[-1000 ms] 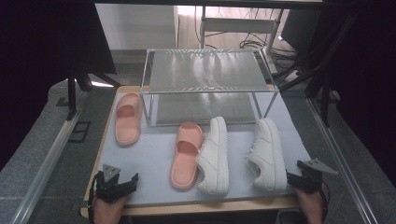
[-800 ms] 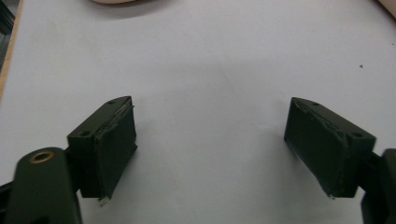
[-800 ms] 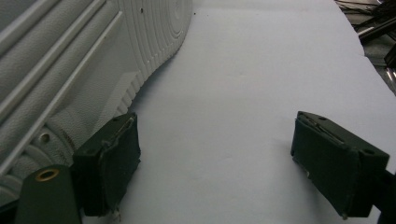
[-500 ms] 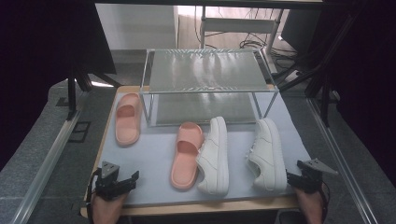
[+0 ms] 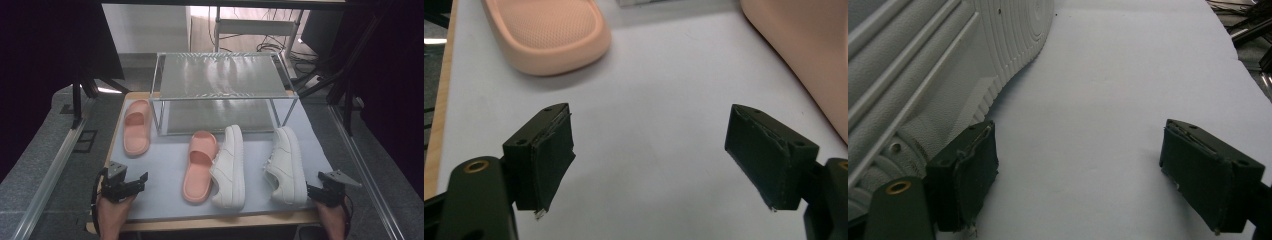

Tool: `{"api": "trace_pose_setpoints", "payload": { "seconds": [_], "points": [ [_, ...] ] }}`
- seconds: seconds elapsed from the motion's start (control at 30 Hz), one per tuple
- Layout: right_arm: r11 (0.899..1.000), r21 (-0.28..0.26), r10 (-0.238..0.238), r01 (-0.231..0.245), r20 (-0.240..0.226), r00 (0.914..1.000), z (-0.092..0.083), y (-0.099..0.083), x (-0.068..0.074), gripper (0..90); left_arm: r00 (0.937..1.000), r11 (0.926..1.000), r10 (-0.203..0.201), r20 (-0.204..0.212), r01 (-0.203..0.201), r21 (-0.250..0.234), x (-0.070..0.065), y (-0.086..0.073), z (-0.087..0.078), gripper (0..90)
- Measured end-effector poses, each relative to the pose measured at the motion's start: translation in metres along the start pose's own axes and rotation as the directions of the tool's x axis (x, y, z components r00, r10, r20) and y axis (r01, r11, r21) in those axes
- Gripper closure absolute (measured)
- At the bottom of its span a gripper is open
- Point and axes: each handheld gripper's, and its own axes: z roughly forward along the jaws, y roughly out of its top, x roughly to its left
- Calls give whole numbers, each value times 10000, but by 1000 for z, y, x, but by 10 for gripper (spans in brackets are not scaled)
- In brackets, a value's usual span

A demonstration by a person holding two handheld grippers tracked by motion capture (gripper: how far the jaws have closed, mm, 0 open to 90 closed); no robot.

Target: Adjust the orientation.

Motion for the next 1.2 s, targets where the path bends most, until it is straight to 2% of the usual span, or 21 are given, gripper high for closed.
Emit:
{"api": "trace_pose_setpoints", "payload": {
  "seconds": [0.2, 0.53, 0.7, 0.87, 1.2],
  "points": [
    [10000, 1, -1, 1, -3, 10000, 0, 0, 0, 158, 10000, 10000, 72, 53, -71, -48, 7, 16, 12, 209],
    [10000, 3, 2, -2, -3, 10000, 0, 0, 0, 158, 9993, 9994, 280, -255, -285, -215, 22, 49, 41, 226],
    [10000, 2, -13, 13, -1, 10000, 0, 0, 0, 158, 9977, 9988, 458, -507, -466, -131, 29, 64, 58, 323],
    [10000, 4, -21, 21, 0, 10000, 0, 0, 0, 158, 9975, 9993, 340, -615, -348, -110, 37, 78, 74, 400],
    [10000, 4, -23, 23, -1, 10000, 0, 0, 0, 158, 9938, 9998, 210, -1089, -205, 64, 51, 103, 100, 544]
  ]
}}
